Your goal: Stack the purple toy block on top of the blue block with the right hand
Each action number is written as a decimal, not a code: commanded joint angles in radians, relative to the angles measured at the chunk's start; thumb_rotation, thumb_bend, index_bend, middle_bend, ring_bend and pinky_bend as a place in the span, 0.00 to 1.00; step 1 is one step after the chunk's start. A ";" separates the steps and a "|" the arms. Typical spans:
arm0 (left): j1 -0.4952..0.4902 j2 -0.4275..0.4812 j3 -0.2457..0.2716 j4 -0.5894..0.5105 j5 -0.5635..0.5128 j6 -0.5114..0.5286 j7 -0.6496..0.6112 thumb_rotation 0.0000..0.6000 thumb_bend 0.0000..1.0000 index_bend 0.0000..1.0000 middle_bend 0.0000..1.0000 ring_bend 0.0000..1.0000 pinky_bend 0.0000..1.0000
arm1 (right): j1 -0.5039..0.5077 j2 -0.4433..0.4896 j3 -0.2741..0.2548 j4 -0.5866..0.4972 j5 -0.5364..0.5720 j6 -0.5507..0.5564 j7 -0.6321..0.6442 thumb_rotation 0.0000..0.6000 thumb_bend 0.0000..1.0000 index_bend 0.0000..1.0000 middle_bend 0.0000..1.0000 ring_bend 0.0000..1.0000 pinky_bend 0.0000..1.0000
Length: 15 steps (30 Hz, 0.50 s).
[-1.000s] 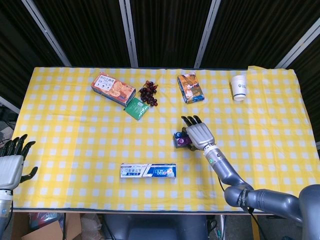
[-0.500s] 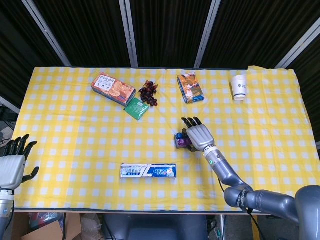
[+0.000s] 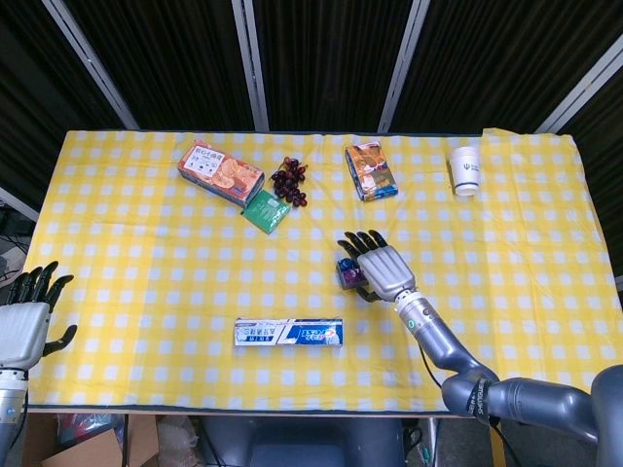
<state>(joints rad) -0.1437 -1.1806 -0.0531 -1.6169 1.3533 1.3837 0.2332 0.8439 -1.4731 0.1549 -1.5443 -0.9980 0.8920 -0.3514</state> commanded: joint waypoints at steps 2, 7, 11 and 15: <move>0.001 0.002 0.000 0.000 0.003 0.002 -0.005 1.00 0.32 0.15 0.00 0.00 0.05 | -0.022 0.042 0.002 -0.074 -0.051 0.046 0.007 1.00 0.39 0.00 0.00 0.00 0.00; -0.001 0.005 0.001 0.000 0.007 -0.002 -0.017 1.00 0.32 0.15 0.00 0.00 0.05 | -0.092 0.177 -0.020 -0.259 -0.129 0.159 -0.015 1.00 0.39 0.00 0.00 0.00 0.00; 0.001 0.014 0.009 -0.009 0.030 0.003 -0.037 1.00 0.32 0.15 0.00 0.00 0.05 | -0.211 0.328 -0.106 -0.439 -0.225 0.280 -0.032 1.00 0.39 0.02 0.00 0.00 0.00; 0.009 0.025 0.024 -0.026 0.071 0.023 -0.057 1.00 0.31 0.15 0.00 0.00 0.05 | -0.368 0.431 -0.221 -0.500 -0.388 0.430 0.050 1.00 0.39 0.02 0.00 0.00 0.00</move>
<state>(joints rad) -0.1381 -1.1606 -0.0367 -1.6352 1.4103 1.3985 0.1844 0.5986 -1.1220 0.0289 -1.9924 -1.2606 1.1993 -0.3528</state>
